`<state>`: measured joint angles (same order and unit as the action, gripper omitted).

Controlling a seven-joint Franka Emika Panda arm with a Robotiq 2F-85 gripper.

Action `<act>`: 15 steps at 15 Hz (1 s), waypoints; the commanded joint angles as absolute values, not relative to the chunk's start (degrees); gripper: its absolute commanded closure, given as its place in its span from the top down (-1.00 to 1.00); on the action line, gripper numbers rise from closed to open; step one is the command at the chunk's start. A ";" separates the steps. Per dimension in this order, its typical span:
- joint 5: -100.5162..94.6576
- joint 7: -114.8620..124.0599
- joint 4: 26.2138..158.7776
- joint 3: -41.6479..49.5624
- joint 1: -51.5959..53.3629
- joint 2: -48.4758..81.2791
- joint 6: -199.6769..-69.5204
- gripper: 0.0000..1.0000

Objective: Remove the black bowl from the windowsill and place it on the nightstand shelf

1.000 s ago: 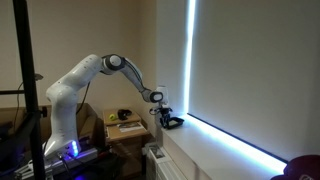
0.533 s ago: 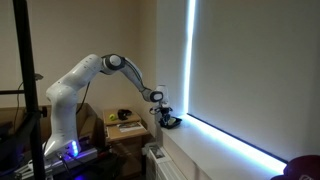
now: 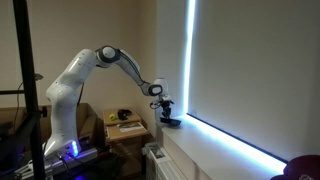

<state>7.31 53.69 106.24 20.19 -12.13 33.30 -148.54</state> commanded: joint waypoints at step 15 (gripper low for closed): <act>1.48 -4.78 160.24 21.23 -16.54 -7.71 -178.06 -0.97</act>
<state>-0.83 5.54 152.41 23.07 -14.83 2.48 -177.43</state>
